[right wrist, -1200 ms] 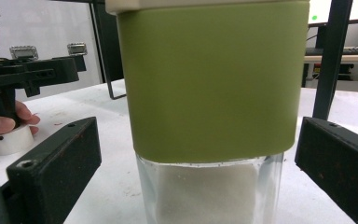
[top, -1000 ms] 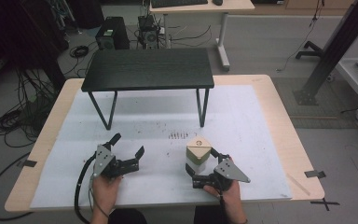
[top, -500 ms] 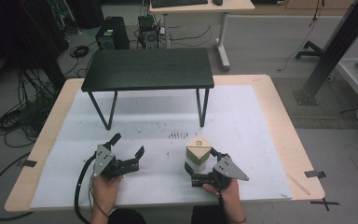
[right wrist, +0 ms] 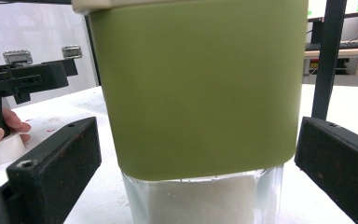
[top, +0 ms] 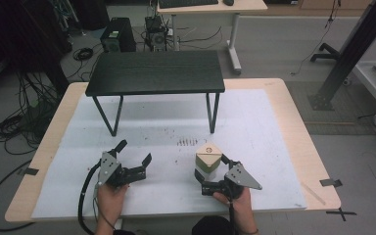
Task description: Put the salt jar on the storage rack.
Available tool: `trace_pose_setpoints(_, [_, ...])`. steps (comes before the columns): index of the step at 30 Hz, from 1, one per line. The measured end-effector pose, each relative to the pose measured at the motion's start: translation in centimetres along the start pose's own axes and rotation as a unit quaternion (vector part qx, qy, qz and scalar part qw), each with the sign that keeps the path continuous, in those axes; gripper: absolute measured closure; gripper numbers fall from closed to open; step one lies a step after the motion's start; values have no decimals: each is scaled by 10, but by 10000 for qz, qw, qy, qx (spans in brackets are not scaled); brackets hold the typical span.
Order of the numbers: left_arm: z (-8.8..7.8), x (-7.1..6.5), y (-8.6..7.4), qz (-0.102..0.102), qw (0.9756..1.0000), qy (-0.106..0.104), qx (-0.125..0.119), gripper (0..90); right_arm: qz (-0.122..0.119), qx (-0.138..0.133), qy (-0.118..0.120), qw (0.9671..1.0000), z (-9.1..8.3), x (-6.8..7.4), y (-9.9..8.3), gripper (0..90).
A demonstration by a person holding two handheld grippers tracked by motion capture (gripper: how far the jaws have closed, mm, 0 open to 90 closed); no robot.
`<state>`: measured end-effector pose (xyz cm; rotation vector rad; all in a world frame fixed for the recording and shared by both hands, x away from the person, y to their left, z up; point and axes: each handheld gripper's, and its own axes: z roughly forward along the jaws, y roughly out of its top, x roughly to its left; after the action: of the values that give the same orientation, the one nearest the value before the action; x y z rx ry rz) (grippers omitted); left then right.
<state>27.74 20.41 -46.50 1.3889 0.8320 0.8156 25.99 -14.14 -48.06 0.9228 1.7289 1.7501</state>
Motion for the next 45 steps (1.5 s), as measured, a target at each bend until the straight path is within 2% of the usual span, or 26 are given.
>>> trace_pose_setpoints(45, [0,0,0,1,10000,1,1,2,74,29,29,10000,0,-1,0,0])
